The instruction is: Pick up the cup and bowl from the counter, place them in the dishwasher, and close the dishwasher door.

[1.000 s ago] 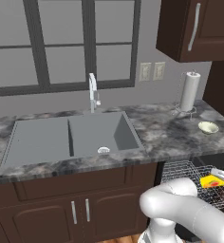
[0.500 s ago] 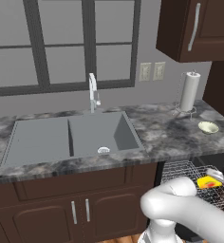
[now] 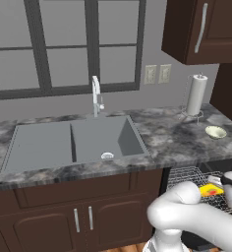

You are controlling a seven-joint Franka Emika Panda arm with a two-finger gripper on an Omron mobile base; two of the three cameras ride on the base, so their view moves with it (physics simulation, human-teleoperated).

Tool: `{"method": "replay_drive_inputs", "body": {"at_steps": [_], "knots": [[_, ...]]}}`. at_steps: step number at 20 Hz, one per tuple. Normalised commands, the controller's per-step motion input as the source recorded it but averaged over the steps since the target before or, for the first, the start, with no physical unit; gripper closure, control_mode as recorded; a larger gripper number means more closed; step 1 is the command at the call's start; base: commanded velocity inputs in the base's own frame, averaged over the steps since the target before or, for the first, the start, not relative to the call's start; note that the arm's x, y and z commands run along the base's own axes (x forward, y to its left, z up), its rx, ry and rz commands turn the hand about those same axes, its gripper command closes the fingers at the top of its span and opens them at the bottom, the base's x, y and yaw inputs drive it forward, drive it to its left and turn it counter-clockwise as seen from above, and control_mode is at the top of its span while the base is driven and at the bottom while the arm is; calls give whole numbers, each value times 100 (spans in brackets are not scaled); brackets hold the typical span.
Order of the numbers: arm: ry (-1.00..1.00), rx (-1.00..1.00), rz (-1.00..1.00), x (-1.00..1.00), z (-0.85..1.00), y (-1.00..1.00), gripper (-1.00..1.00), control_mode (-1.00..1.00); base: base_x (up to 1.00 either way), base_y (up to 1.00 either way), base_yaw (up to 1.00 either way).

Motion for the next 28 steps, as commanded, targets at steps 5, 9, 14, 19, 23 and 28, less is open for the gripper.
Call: {"method": "replay_drive_inputs", "body": {"at_steps": [5, 9, 14, 19, 23, 28], "knots": [[1, 0, 0, 25, -28, -4, 100, -100, 0, 0, 0], [2, 0, 0, 18, -41, -6, 100, -100, 0, 0, 0], [2, 0, 0, 22, -37, -9, 100, -100, 0, 0, 0], [2, 0, 0, 25, -33, -9, 100, -100, 0, 0, 0], [2, 0, 0, 20, -39, -8, 100, -100, 0, 0, 0], [2, 0, 0, 19, -39, -9, 100, -100, 0, 0, 0]]}}
